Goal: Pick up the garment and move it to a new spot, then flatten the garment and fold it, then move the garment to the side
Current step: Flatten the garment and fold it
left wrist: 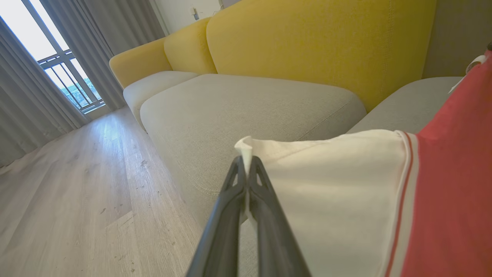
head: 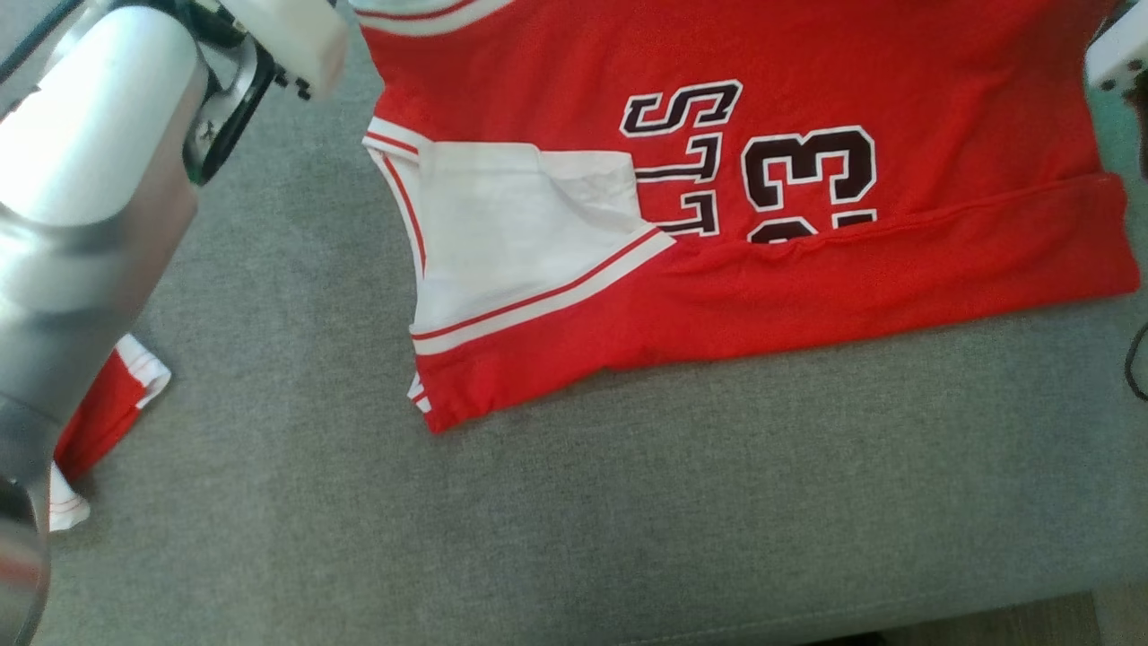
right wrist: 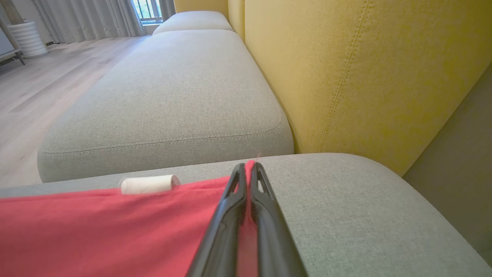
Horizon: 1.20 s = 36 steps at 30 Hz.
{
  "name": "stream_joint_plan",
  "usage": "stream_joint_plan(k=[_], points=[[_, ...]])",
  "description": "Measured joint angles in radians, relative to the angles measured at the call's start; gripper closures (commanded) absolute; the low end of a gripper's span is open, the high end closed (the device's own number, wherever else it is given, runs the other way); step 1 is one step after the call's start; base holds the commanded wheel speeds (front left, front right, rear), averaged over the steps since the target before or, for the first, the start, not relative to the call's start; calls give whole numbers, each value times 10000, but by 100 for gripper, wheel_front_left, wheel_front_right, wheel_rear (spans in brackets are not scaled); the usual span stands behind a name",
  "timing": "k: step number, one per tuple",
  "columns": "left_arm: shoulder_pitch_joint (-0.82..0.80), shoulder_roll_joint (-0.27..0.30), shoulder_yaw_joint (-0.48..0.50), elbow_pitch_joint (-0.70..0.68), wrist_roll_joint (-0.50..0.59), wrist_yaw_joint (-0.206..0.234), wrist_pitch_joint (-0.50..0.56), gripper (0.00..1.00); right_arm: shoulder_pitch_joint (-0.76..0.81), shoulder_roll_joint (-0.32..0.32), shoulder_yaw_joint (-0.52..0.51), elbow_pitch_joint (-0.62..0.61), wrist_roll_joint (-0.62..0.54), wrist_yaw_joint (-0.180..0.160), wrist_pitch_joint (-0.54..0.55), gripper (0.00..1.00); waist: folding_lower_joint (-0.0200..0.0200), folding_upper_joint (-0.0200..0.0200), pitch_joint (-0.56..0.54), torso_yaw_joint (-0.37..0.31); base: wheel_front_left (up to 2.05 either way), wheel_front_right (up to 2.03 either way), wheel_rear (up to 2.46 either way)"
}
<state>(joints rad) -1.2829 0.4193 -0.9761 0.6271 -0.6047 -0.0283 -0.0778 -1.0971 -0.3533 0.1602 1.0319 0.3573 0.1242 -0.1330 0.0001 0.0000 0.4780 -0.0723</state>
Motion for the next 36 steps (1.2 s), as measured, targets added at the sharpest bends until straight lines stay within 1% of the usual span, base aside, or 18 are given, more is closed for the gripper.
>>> stream_joint_plan(k=[2, 5, 8, 12, 13, 14, 18, 21, 23, 27, 31, 36], points=[[105, 50, -92, -54, 0, -117, -23, 100, 112, -23, 159, 48, 314, 0, 192, 100, 0, 0, -150, 14, 0, 0, 0], [576, 311, -347, -439, 0, -249, 58, 100, 578, -134, 573, 13, 802, 0, 640, 100, -1, 0, -437, 38, 0, 0, 0], [1343, 681, -543, -1087, -199, -301, 449, 100, 1277, -360, 982, -190, 1325, 0, 1126, 100, -1, 0, -772, 67, 0, 0, 0], [2269, 1340, -876, -2332, -460, -328, 1183, 100, 2052, -742, 1528, -675, 2079, 0, 1914, 100, -2, 0, -1238, 100, 0, 0, 0], [2269, 1340, -876, -2332, -460, -328, 1183, 100, 2052, -742, 1528, -675, 2079, 0, 1914, 100, -2, 0, -1238, 100, 0, 0, 0], [2459, 1509, -934, -2650, -560, -324, 1388, 100, 2210, -840, 1639, -807, 2265, 0, 2111, 100, -2, 0, -1347, 107, 0, 0, 0], [3173, 2136, -1202, -3988, -934, -142, 2203, 100, 2869, -1321, 2006, -1375, 2915, 0, 2901, 100, -3, 1, -1723, 147, 0, 0, 0], [3670, 2422, -1369, -4811, -1141, 35, 2627, 100, 3372, -1666, 2209, -1785, 3344, 0, 3457, 100, -4, 0, -1929, 197, 0, 0, 0], [3959, 2602, -1528, -5212, -1266, 123, 2857, 100, 3660, -1781, 2230, -2011, 3724, 0, 3877, 100, -3, 1, -2037, 219, 0, 0, 0], [4436, 2838, -1825, -5777, -1281, 286, 3193, 100, 4113, -1979, 2284, -2452, 4184, 0, 4562, 100, -3, 1, -2147, 239, 0, 0, 0], [4773, 2974, -2033, -6107, -1375, 299, 3484, 100, 4437, -2274, 2548, -2853, 4182, 0, 5064, 100, -2, 0, -2221, 245, 0, 0, 0], [4915, 3076, -2207, -6324, -1524, 378, 3672, 100, 4767, -2541, 2631, -3099, 4155, 0, 5513, 100, -2, 0, -2266, 261, 0, 0, 0]])
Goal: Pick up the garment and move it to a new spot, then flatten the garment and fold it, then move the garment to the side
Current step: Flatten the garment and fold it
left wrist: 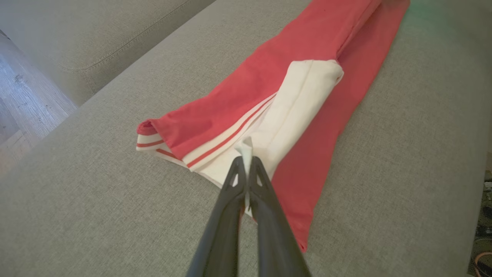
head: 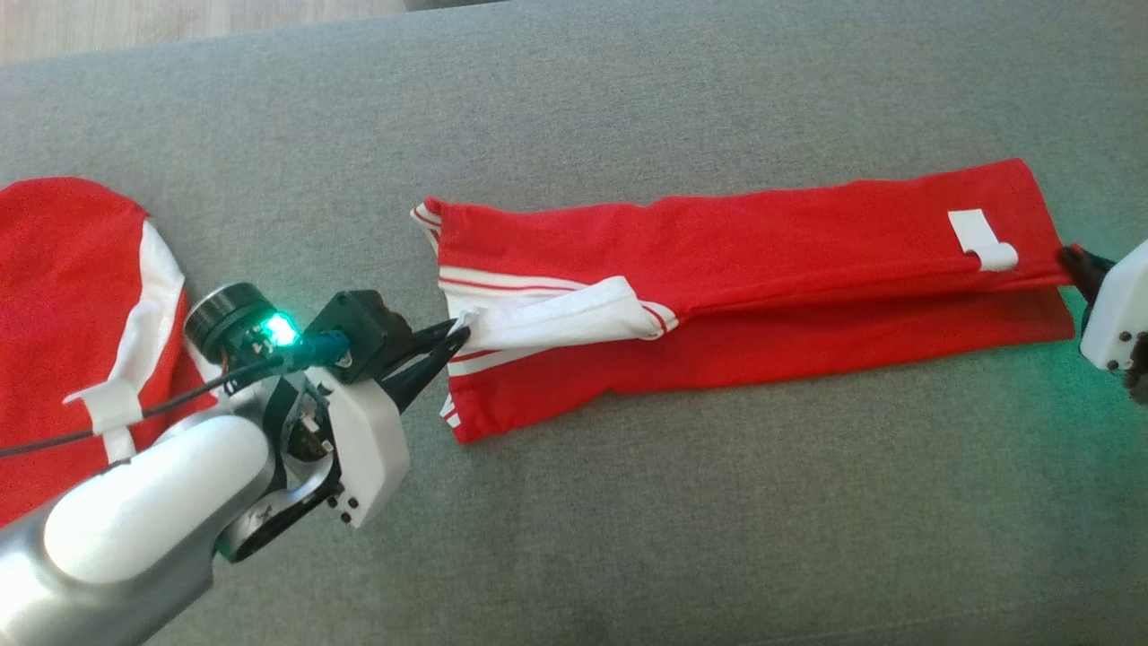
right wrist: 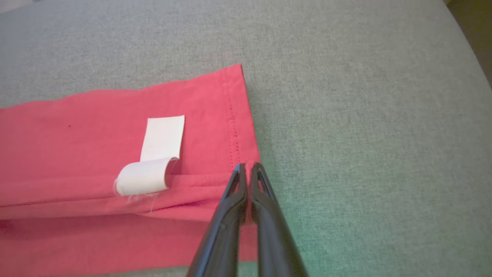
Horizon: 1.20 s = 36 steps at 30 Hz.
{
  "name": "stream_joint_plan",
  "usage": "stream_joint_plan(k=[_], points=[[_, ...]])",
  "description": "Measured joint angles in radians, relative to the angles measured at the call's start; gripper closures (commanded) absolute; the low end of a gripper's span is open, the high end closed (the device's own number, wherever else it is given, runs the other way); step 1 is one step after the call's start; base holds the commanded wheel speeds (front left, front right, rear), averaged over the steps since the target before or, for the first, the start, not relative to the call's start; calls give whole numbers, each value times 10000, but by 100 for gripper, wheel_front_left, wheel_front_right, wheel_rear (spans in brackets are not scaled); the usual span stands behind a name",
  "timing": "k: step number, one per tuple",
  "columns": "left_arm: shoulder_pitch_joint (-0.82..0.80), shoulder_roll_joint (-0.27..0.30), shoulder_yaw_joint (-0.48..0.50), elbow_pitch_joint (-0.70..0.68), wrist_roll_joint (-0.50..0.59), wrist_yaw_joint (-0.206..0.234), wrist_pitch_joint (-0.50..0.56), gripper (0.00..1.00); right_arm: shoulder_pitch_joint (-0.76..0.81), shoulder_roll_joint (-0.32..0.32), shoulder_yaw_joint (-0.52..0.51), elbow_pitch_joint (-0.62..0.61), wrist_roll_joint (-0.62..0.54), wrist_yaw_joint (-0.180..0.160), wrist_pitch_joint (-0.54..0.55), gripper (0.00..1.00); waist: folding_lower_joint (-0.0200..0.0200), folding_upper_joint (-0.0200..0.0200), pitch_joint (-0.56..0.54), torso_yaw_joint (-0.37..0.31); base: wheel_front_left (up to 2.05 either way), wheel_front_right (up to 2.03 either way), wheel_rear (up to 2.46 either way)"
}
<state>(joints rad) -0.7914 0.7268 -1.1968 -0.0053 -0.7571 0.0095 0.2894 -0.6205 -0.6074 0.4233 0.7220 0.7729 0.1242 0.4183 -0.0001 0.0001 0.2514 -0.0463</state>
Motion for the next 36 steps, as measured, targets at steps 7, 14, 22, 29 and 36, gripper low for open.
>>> stream_joint_plan(k=[7, 14, 22, 29, 36], points=[[13, -10, -119, 33, 100, 46, -2, 100, 252, -75, -6, -186, -27, 0, 585, 100, 1, 0, 69, -39, 0, 0, 0], [233, -169, -276, 326, 117, 186, -48, 48, 403, -63, -169, -380, -155, 0, 859, 82, 1, 0, 170, -148, 0, 0, 0], [375, -328, -15, 548, 84, 704, -662, 0, 407, 121, -1016, -431, -284, 0, 667, 0, 1, 0, 66, -300, 0, 0, 0], [464, -431, 1106, 631, -347, 1653, -1960, 0, 397, 556, -1912, -961, -351, 0, -550, 0, 1, 0, -216, -394, 0, 0, 0], [1319, -1041, 2830, 658, -1124, 3005, -4477, 0, 519, 1321, -2596, -2372, -803, -2, -2832, 0, 1, 0, -618, -462, 0, 0, 0]])
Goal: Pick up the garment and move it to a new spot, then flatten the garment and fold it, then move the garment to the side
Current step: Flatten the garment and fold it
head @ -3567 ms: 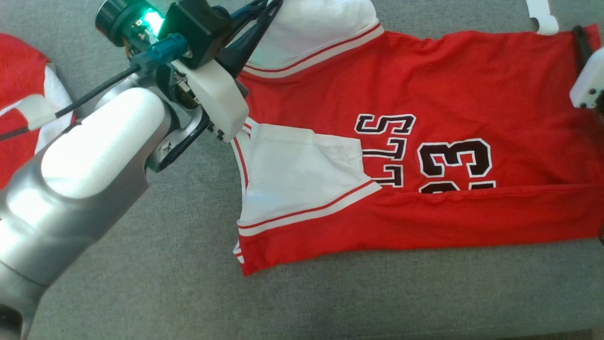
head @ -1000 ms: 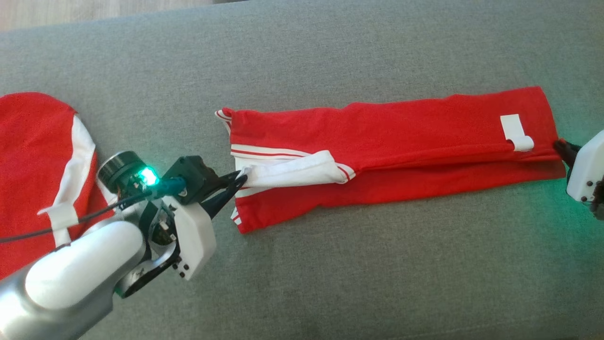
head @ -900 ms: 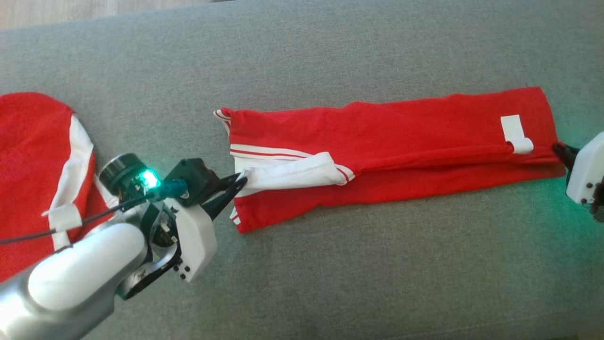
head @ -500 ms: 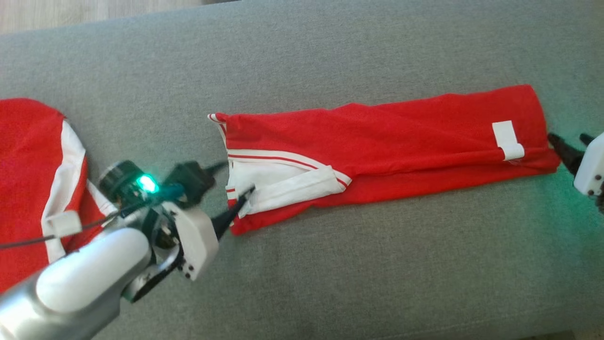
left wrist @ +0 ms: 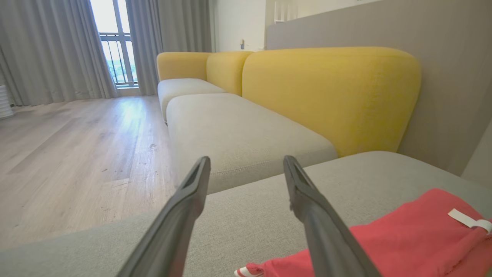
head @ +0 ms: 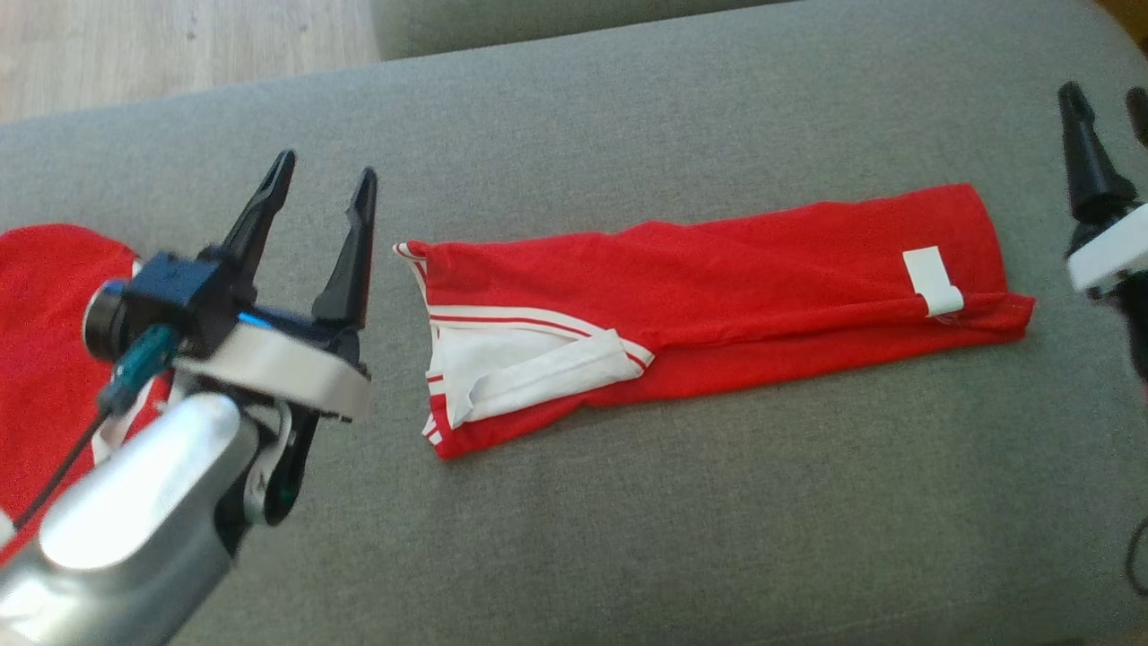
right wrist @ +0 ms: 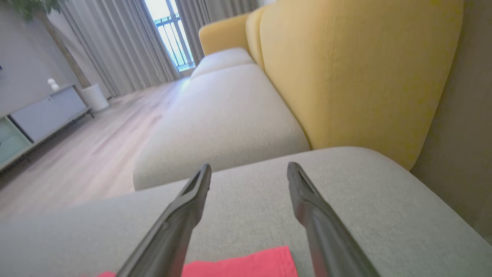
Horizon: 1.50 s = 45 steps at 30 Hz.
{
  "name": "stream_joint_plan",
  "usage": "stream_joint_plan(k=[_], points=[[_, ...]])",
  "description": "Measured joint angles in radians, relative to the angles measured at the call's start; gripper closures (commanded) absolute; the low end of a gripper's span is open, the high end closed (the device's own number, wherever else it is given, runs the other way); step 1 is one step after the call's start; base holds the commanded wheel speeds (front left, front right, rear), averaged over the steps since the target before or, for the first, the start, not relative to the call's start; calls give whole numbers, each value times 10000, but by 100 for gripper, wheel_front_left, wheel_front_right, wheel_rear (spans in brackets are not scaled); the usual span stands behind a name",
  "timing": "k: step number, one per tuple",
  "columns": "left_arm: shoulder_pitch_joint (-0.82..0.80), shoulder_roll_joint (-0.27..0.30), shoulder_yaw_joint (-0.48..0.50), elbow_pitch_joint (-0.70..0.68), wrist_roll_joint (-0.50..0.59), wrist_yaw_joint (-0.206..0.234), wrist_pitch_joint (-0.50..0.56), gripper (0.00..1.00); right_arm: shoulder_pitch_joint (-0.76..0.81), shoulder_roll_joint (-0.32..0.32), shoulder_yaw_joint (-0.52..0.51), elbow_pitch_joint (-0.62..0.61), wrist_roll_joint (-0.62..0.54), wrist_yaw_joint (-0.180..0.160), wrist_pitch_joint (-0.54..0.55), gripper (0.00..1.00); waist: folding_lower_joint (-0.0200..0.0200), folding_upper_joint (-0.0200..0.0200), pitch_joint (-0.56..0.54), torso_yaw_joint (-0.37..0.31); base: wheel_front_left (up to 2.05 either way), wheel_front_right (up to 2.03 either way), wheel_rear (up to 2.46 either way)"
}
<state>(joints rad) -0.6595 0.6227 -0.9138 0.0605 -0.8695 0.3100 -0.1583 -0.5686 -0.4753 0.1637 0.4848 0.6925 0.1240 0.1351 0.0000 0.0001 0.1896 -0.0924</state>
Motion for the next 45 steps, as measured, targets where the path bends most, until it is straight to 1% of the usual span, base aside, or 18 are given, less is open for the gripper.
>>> stream_joint_plan(k=[3, 4, 6, 7, 9, 10, 11, 15, 18, 20, 25, 33, 35, 39, 45], points=[[578, -207, 451, 58, -111, 174, -686, 0, 423, 414, -167, -631, -318, 0, -943, 0, 0, 0, -158, -18, 0, 0, 0], [1054, -453, 857, 155, -245, 261, -869, 0, 838, 715, -171, -1009, -654, 0, -1546, 0, 0, 0, -244, -21, 0, 0, 0], [1551, -706, 1244, 278, -165, 297, -911, 0, 1272, 1014, -186, -1294, -1045, 0, -2117, 0, 0, 0, -326, -7, 0, 0, 0], [1831, -892, 1590, 267, -13, 297, -911, 0, 1510, 1175, -221, -1457, -1223, 0, -2401, 0, -1, 0, -354, 14, 0, 0, 0], [2294, -1294, 2226, 203, 646, 232, -936, 0, 1941, 1453, -253, -1682, -1511, 0, -2801, 0, 0, 0, -400, 66, 0, 0, 0], [2573, -1584, 2638, 178, 890, 180, -941, 0, 2167, 1603, -240, -1753, -1732, 0, -2978, 0, 0, 0, -431, 90, 0, 0, 0], [2865, -1879, 3022, 144, 1085, 84, -943, 0, 2383, 1762, -242, -1808, -1935, 0, -3114, 0, 0, 0, -459, 111, 0, 0, 0], [4118, -2723, 4061, 196, 2313, -431, -955, 0, 3246, 2416, -280, -1850, -2587, 0, -3427, 0, 0, 0, -570, 155, 0, 0, 0], [4754, -3277, 4658, 374, 3127, -968, -955, 0, 3710, 2826, -468, -1772, -2874, 0, -3526, 0, -1, 0, -652, 191, 0, 0, 0], [5013, -3574, 4968, 593, 3542, -1308, -955, 0, 3878, 2989, -533, -1701, -3074, 0, -3605, 0, -1, 0, -708, 207, 0, 0, 0], [5296, -4148, 5682, 1012, 4324, -2082, -955, 0, 3988, 3266, -706, -1632, -3432, 0, -3655, 0, 0, 0, -787, 222, 0, 0, 0], [5297, -4826, 6527, 1327, 5214, -2872, -955, 0, 3966, 3300, -790, -1519, -3808, 0, -3651, 0, 0, 0, -730, 293, 0, 0, 0], [5295, -4899, 6638, 1402, 5375, -3024, -955, 0, 3904, 3302, -1248, -1254, -3969, 0, -3561, 0, 0, 0, -650, 304, 0, 0, 0], [5216, -5110, 6851, 1593, 5662, -3338, -955, 0, 3312, 3511, -2972, -274, -4015, 0, -2888, 0, 1, 0, -373, 360, 0, 0, 0], [4940, -5350, 6922, 1906, 5923, -3668, -955, 0, 2165, 3818, -4915, 1208, -4640, 0, -2069, 0, 3, 0, 69, 540, 0, 0, 0]])
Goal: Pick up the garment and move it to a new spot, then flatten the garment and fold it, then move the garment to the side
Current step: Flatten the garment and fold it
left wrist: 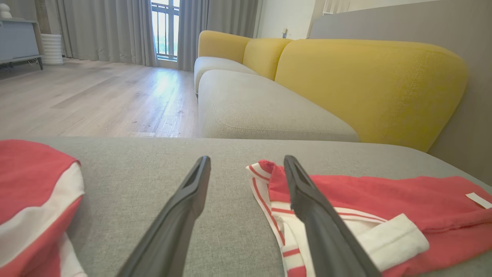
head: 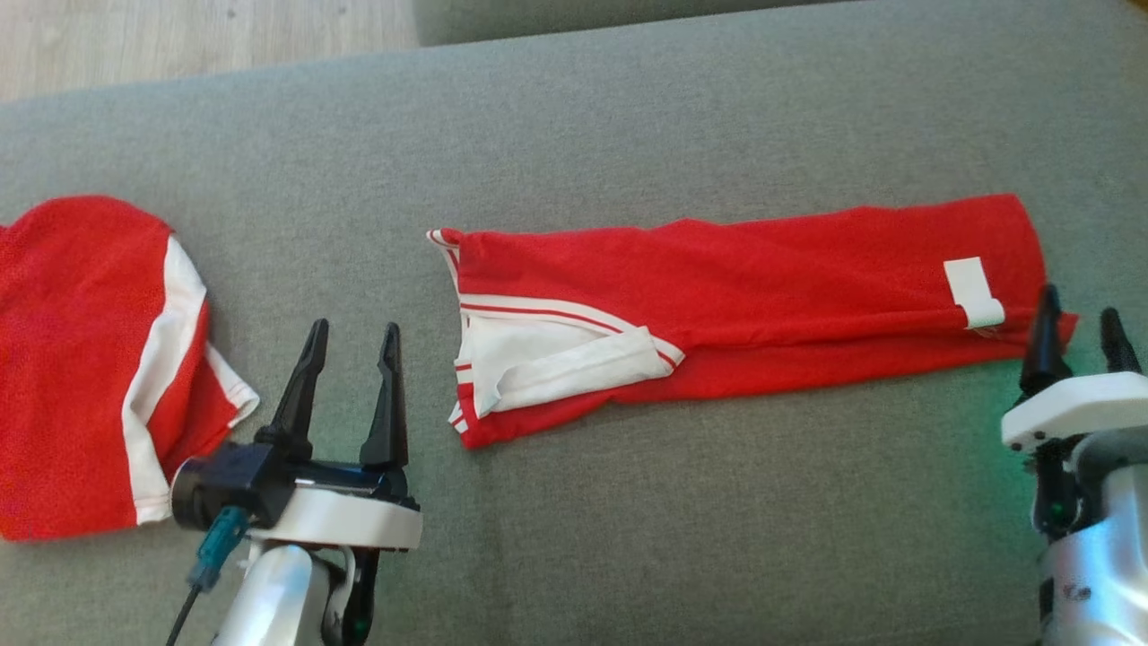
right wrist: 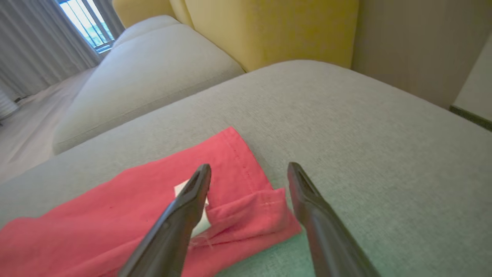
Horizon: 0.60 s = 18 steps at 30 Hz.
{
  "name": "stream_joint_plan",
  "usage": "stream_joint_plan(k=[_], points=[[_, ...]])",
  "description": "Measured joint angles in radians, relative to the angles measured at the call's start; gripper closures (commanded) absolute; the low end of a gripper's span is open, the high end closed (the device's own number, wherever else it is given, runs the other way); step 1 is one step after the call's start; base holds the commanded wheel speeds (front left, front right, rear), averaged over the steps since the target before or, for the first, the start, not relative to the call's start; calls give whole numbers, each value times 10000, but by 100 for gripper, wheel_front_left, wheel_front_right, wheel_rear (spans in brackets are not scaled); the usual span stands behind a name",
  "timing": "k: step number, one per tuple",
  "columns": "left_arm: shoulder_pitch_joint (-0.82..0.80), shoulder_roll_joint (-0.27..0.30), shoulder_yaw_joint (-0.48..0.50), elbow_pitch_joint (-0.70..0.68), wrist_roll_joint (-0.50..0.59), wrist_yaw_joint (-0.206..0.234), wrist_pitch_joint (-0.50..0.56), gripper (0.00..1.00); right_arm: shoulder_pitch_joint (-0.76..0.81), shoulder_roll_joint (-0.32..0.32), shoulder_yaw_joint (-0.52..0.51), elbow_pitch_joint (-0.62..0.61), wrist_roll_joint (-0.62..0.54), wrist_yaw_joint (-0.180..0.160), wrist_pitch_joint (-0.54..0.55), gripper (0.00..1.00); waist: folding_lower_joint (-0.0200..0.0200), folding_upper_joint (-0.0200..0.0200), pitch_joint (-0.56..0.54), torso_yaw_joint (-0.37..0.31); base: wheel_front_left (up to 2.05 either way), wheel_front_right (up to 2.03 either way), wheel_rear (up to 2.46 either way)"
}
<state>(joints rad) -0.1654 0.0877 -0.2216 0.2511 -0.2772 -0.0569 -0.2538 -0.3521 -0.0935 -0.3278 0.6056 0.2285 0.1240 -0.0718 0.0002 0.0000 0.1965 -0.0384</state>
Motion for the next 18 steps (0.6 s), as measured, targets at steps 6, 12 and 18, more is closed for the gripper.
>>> stream_joint_plan(k=[6, 12, 18], points=[[-86, -130, 127, 86, 117, -151, 0, 0, -586, 263, -1035, 849, -474, 0, 209, 0, 0, 0, 262, 118, 0, 0, 0], [-302, -253, 265, 142, 253, -326, 0, 0, -1305, 349, -2161, 1657, -1172, 0, 462, 0, -1, 0, 478, 229, 0, 0, 0], [-349, -316, 339, 153, 320, -407, 0, 0, -1675, 393, -2592, 2326, -1419, 0, 619, 0, -2, 0, 707, 275, 0, 0, 0]])
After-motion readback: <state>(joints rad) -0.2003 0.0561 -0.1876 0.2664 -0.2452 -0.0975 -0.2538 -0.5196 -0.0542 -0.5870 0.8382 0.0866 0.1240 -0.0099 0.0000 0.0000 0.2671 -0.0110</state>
